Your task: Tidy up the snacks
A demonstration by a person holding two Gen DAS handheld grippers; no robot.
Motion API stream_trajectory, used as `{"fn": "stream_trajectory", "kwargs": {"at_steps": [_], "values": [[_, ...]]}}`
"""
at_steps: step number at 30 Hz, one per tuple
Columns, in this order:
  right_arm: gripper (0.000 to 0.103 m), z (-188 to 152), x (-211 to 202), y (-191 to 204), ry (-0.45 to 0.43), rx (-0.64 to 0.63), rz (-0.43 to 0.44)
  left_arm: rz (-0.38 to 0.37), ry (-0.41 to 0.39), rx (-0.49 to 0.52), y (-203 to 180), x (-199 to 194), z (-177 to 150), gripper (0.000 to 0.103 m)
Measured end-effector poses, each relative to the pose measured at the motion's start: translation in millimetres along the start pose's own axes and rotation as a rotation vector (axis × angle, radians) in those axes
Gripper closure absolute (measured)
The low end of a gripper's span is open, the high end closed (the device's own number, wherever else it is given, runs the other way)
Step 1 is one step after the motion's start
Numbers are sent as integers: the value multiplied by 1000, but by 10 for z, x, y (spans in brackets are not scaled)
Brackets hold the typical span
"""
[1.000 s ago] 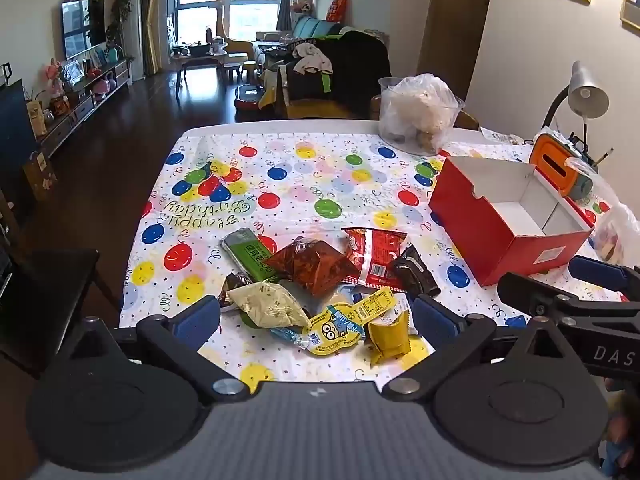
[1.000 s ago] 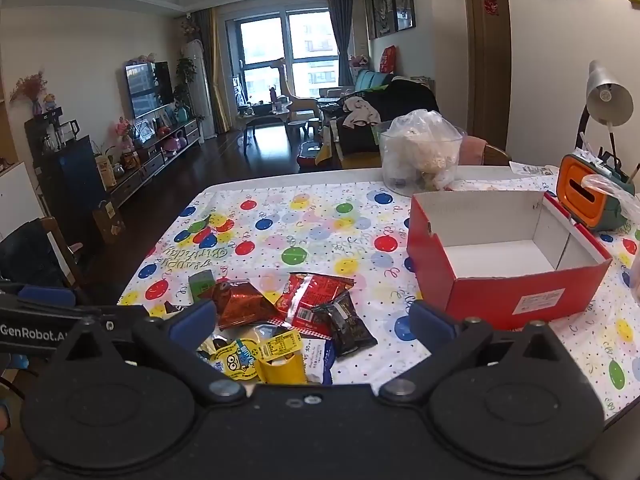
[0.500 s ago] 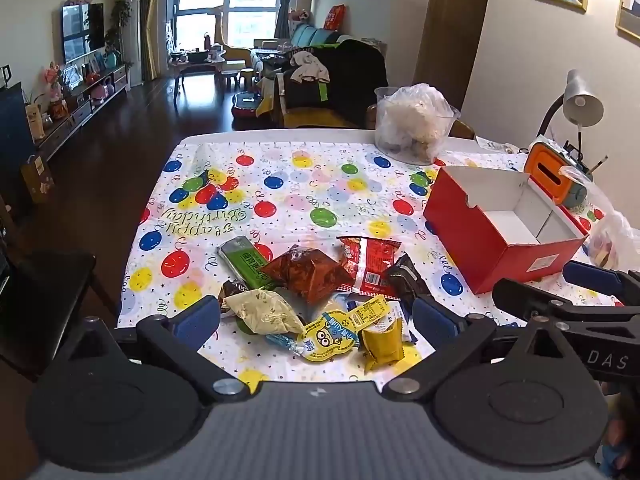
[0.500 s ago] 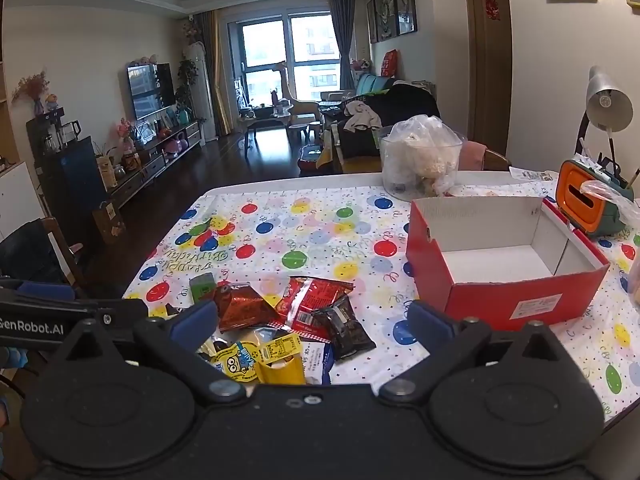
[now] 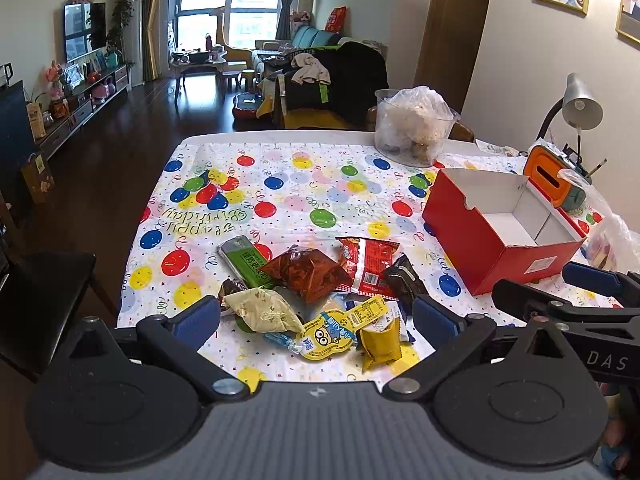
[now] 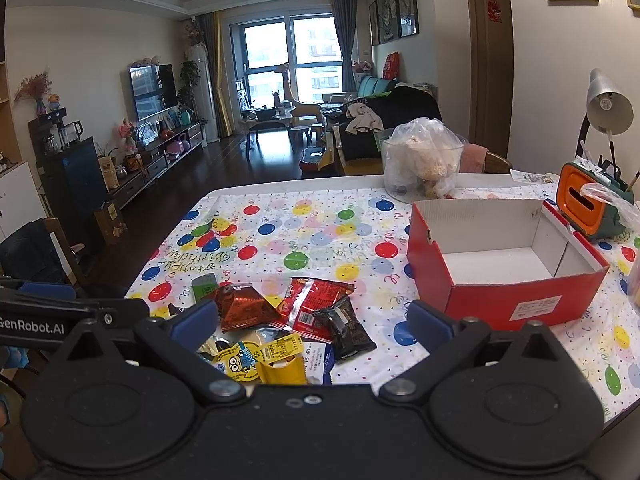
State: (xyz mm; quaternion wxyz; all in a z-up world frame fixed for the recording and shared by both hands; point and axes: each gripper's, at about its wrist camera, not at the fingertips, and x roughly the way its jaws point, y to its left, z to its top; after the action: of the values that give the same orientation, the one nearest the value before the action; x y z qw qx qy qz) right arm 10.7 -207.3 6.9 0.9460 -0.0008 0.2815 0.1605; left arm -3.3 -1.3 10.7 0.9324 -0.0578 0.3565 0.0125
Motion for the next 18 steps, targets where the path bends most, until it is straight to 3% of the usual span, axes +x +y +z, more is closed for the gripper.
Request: {"fn": "stream_trajectory", "kwargs": {"at_steps": [18], "values": [[2,63,-97,-18,-13,-6,3,-1,-2,-2,-23,-36,6,0]]}}
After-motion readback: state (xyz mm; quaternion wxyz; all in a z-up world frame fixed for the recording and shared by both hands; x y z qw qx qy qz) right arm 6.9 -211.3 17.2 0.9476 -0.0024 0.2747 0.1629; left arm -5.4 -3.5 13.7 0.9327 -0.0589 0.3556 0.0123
